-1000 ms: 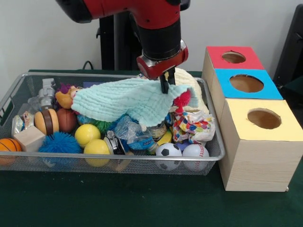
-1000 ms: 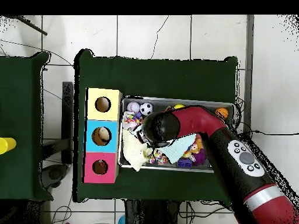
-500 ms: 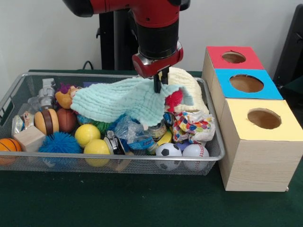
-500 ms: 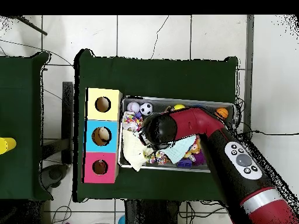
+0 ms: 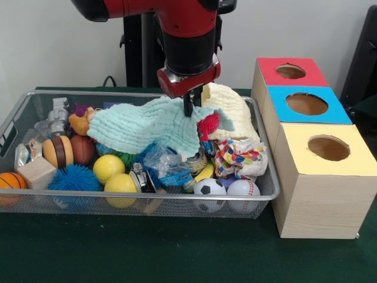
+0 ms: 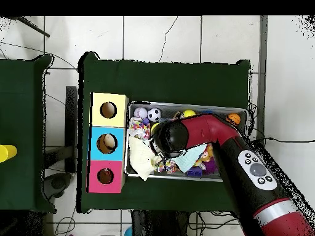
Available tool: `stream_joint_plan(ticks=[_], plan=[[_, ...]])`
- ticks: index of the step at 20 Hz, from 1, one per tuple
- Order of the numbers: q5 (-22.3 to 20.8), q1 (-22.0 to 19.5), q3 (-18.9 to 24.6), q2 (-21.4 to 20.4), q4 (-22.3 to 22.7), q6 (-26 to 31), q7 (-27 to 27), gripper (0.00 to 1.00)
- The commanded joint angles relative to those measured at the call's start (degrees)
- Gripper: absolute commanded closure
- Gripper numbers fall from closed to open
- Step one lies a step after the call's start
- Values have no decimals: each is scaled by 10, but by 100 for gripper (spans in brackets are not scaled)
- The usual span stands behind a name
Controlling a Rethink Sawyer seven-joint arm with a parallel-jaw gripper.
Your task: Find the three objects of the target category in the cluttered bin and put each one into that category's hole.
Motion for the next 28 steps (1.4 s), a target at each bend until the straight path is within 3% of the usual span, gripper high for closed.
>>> stream_joint_plan(ticks=[1,8,9,16,18,24,28], plan=[[-10,2,-14,17,-25,-35,1,100],[-23,14,-23,17,-30,-34,7,100],[-23,13,-25,15,-26,-35,5,0],[-28,14,-31,11,-21,-37,7,0],[-30,18,-37,8,-27,-14,-1,0],[-42,4,-40,-35,-31,42,-62,0],[-51,-12,-38,-31,-49,56,-101,0]])
